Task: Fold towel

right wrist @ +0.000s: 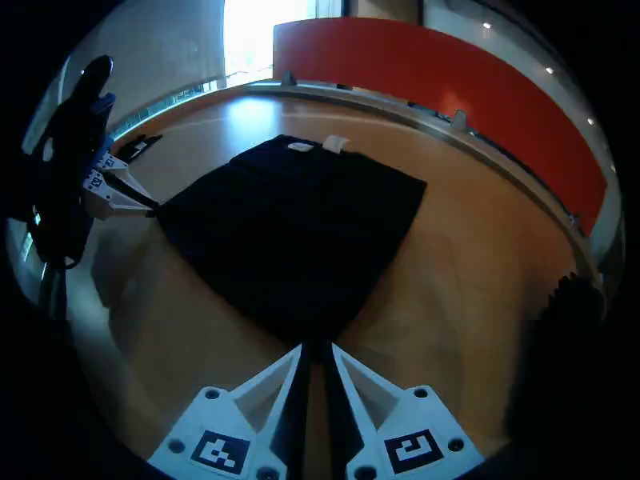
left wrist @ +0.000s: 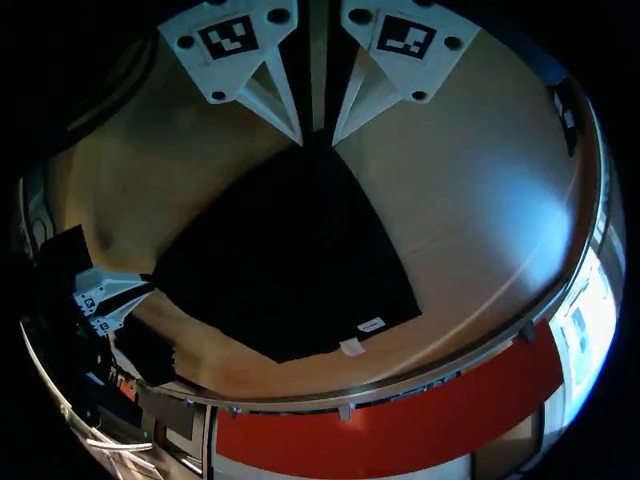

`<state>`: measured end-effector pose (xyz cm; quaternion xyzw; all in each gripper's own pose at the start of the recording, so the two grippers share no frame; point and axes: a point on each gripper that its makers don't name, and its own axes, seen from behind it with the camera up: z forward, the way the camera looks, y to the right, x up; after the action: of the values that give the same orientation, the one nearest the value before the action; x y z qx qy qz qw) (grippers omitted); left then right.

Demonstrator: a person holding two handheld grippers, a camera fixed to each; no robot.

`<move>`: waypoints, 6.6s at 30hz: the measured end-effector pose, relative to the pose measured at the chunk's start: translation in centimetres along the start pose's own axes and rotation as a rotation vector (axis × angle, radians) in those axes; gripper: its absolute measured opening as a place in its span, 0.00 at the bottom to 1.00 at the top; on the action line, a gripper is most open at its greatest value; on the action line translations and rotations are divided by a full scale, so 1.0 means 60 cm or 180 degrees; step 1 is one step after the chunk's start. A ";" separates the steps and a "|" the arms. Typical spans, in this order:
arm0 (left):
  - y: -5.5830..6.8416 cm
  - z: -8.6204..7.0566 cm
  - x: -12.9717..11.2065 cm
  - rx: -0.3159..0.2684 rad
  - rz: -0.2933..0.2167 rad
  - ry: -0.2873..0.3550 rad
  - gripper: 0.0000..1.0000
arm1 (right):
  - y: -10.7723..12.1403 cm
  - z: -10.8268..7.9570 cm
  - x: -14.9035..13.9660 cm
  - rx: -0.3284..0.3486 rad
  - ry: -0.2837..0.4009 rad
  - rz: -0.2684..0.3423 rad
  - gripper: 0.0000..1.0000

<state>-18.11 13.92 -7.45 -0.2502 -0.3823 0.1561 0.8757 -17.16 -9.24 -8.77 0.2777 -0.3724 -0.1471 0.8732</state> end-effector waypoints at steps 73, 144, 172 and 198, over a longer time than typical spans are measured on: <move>-0.029 -0.092 0.157 -0.0101 -0.0478 0.0196 0.09 | 0.047 -0.096 0.129 0.0061 0.0003 0.0137 0.12; -0.176 0.094 0.185 0.0552 -0.0379 -0.0025 0.91 | 0.181 0.055 0.146 -0.0583 -0.0141 0.0428 0.98; -0.181 0.067 0.183 0.0585 -0.0520 0.0044 0.91 | 0.176 0.039 0.150 -0.0644 -0.0092 0.0374 1.00; -0.127 -0.032 0.050 0.0667 -0.0897 0.0013 0.91 | 0.088 -0.022 0.079 -0.0445 -0.0081 0.0337 1.00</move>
<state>-14.10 8.43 -2.54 -0.1018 -0.3934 0.0704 0.9110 -12.67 -6.74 -3.70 0.1941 -0.3864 -0.1300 0.8922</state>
